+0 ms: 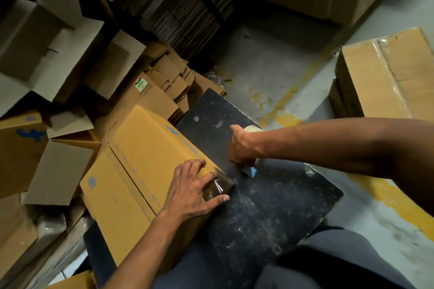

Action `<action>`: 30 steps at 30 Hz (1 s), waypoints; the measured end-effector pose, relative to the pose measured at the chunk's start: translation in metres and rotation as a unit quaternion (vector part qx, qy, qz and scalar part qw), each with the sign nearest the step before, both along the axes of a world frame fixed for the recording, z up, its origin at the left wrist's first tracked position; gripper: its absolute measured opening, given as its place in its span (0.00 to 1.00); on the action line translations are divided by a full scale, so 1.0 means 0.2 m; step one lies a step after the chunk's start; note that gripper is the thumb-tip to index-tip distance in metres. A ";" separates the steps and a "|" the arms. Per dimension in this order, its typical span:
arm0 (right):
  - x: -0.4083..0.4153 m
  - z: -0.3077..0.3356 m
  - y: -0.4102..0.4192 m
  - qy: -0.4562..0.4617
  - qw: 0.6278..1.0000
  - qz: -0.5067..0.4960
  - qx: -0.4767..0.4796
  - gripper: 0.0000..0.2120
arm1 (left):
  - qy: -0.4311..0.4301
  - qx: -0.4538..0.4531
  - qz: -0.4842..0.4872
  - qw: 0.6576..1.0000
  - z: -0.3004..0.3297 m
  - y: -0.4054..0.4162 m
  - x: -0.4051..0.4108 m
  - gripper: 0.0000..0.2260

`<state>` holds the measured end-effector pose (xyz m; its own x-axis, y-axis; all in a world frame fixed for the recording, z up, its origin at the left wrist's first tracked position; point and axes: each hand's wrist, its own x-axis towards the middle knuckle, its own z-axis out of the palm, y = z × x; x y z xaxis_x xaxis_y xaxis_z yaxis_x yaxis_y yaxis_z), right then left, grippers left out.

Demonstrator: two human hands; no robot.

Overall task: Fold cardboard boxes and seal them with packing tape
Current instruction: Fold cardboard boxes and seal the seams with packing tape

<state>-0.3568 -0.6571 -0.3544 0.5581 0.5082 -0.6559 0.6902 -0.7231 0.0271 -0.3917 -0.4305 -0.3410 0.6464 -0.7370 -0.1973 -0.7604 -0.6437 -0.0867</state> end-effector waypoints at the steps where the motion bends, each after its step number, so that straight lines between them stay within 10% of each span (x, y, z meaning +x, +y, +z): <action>1: -0.02 -0.05 -0.03 0.015 1.000 -0.014 -0.015 0.20 | 0.002 -0.004 -0.003 1.000 -0.01 0.00 0.00 0.32; 11: 0.07 -0.24 -0.23 0.227 0.959 -0.125 0.114 0.23 | 0.066 0.187 -0.019 0.980 -0.01 -0.18 0.14 0.46; 14: 0.06 -0.30 -0.25 0.215 0.948 -0.175 0.154 0.20 | 0.109 0.186 -0.013 0.976 -0.02 -0.21 0.17 0.49; 19: 0.03 -0.32 -0.27 0.171 0.942 -0.220 0.188 0.13 | 0.067 -0.088 0.084 0.990 -0.07 -0.05 0.19 0.27; 30: -0.16 -0.40 -0.16 -0.058 0.946 -0.248 0.202 0.13 | 0.019 -0.064 0.052 0.996 -0.17 0.06 0.17 0.23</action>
<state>-0.3888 -0.6900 -0.4337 0.8497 0.3613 -0.3840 0.2730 -0.9246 -0.2658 -0.3570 -0.4185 -0.3759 0.7152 -0.6865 -0.1309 -0.6894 -0.7238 0.0288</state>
